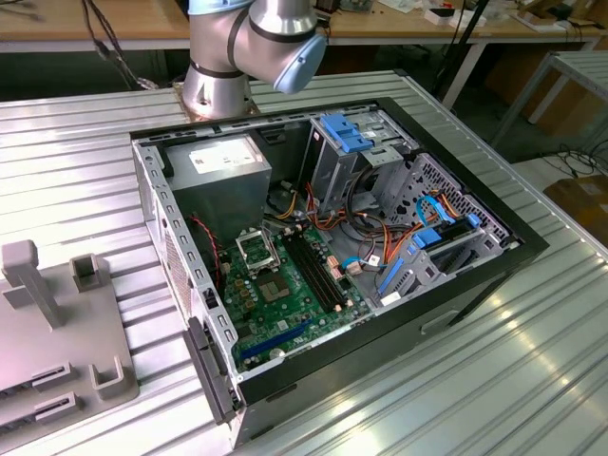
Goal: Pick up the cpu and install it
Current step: 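Reach for the cpu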
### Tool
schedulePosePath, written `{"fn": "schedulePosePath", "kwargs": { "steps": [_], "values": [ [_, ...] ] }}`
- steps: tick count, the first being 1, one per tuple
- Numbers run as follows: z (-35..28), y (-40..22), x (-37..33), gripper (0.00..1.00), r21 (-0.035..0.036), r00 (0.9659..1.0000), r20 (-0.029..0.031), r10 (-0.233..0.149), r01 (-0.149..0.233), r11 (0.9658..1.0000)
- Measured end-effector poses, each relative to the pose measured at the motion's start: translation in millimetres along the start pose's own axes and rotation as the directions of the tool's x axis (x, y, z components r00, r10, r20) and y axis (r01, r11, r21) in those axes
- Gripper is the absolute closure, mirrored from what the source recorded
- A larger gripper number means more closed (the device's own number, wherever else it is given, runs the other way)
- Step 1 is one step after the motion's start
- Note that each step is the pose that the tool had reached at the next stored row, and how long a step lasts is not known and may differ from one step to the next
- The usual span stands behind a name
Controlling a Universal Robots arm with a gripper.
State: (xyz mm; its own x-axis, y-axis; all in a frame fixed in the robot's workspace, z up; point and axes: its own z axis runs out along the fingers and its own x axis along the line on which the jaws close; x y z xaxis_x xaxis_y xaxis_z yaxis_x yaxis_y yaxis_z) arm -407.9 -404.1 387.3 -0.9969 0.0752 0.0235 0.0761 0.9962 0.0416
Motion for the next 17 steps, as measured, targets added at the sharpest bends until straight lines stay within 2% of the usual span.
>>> {"fn": "schedulePosePath", "kwargs": {
  "steps": [1, 7, 13, 17],
  "values": [
    [1.3, -9.8, 13.7, 0.89, 0.0, 1.0, 0.0, 0.0, 0.0, 1.0],
    [3.1, -21.2, 27.9, 0.89, 0.0, 1.0, 0.0, 0.0, 0.0, 1.0],
    [4.2, -24.3, 41.7, 0.89, 0.0, 1.0, -0.0001, 0.0, 0.0, 1.0],
    [4.3, -24.5, 44.7, 0.89, 0.0, 1.0, -0.0001, 0.0, 0.0, 1.0]
  ]
}}
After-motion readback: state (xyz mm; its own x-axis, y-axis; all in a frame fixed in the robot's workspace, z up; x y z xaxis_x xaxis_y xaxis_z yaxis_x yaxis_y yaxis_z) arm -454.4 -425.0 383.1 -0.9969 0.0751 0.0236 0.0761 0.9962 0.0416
